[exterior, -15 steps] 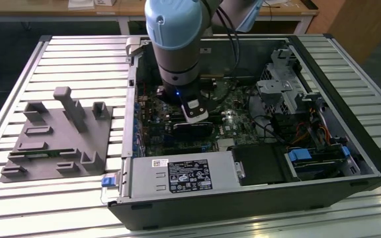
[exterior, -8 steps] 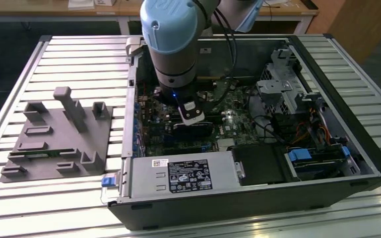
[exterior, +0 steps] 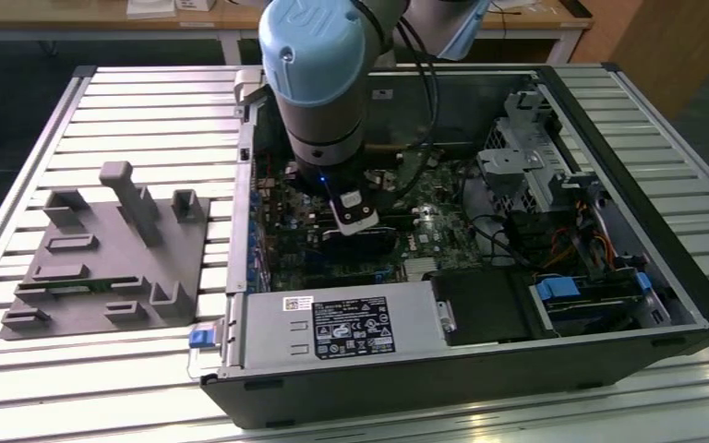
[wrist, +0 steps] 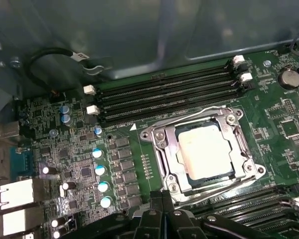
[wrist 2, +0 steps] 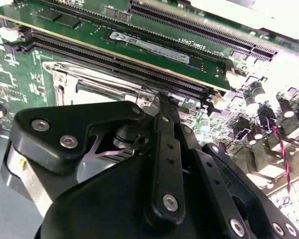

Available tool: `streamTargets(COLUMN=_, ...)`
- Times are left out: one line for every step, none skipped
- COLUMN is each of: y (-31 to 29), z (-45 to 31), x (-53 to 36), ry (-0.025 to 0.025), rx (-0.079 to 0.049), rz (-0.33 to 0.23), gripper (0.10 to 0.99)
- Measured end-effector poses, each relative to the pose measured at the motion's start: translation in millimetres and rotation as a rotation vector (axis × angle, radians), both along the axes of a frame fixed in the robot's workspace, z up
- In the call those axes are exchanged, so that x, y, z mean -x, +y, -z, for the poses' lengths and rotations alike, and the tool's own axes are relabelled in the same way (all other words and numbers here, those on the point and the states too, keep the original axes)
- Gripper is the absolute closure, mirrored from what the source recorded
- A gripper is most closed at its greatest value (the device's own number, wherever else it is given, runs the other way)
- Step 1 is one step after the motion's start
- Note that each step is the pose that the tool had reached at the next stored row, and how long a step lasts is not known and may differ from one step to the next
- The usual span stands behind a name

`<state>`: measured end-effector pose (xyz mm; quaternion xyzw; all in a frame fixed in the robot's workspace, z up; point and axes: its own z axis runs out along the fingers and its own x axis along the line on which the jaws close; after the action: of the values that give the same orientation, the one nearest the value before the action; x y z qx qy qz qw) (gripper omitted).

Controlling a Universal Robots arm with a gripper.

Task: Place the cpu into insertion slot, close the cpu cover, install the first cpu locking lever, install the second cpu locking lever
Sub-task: 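Install the second cpu locking lever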

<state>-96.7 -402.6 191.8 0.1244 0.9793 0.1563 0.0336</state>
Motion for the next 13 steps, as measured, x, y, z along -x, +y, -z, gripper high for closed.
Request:
streamTargets(y=0.1, z=0.5, x=0.1, ry=-0.0001, rx=-0.003, rz=0.0, gripper=0.973)
streamTargets(y=0.2, z=1.0, x=0.2, ry=-0.0001, rx=-0.006, rz=0.0, gripper=0.973)
streamTargets(y=0.3, z=1.5, x=0.3, ry=-0.0003, rx=-0.009, rz=0.0, gripper=0.973)
streamTargets(y=0.8, z=2.7, x=0.2, ry=-0.0017, rx=-0.014, rz=0.0, gripper=0.973)
streamTargets(y=0.8, z=2.8, x=0.4, ry=-0.001, rx=-0.015, rz=0.0, gripper=0.973)
streamTargets(y=0.7, z=2.8, x=0.4, ry=-0.0009, rx=-0.015, rz=0.0, gripper=0.973)
streamTargets(y=0.5, z=2.6, x=0.6, ry=-0.0004, rx=-0.015, rz=0.0, gripper=0.973)
streamTargets(y=0.5, z=2.6, x=0.6, ry=-0.0003, rx=-0.015, rz=0.0, gripper=0.973)
streamTargets(y=0.5, z=2.6, x=0.6, ry=-0.0003, rx=-0.015, rz=0.0, gripper=0.973)
streamTargets(y=0.5, z=2.3, x=0.5, ry=-0.0004, rx=-0.015, rz=0.0, gripper=0.973)
streamTargets(y=0.4, z=1.2, x=0.6, ry=-0.0003, rx=-0.015, rz=0.0, gripper=0.973)
streamTargets(y=0.5, z=-0.6, x=0.6, ry=-0.0003, rx=-0.015, rz=0.0, gripper=0.973)
streamTargets(y=0.5, z=-3.2, x=0.6, ry=-0.0003, rx=-0.015, rz=0.0, gripper=0.973)
